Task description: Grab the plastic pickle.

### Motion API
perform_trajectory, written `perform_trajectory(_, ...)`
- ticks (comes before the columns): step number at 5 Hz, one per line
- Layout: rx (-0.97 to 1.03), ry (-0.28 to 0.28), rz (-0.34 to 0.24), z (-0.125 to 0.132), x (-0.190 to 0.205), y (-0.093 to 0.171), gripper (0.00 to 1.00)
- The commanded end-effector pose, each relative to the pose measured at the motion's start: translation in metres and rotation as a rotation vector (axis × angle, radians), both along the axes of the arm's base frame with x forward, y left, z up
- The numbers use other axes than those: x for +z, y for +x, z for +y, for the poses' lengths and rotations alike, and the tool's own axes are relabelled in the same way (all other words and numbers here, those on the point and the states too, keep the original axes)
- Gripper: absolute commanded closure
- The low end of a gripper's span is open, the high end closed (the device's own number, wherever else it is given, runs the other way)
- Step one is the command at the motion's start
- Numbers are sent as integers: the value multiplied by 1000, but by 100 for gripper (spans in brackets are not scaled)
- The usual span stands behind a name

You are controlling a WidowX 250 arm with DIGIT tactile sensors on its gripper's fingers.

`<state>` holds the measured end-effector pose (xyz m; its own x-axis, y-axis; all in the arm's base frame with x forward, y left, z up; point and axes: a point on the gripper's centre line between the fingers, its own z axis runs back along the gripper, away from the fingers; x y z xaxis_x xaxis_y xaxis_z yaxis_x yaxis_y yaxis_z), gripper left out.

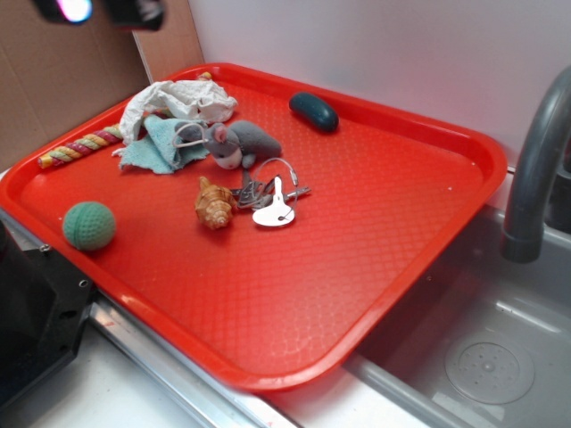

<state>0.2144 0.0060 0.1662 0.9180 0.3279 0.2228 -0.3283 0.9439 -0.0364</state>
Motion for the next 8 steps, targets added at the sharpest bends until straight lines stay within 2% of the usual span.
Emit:
perform_trajectory(1, 235, 59, -119, 5, 10, 36, 0)
perform_trajectory(3, 235, 59, -119, 5, 10, 36, 0)
perform_trajectory(4, 186, 108, -241, -1, -20, 67, 0)
perform_trajectory(5, 195, 77, -302, -2, -39, 81, 0)
perform_trajectory(6, 211, 91, -281, 2, -63, 103, 0)
perform_trajectory(8, 190, 118, -247, -4, -93, 125, 0)
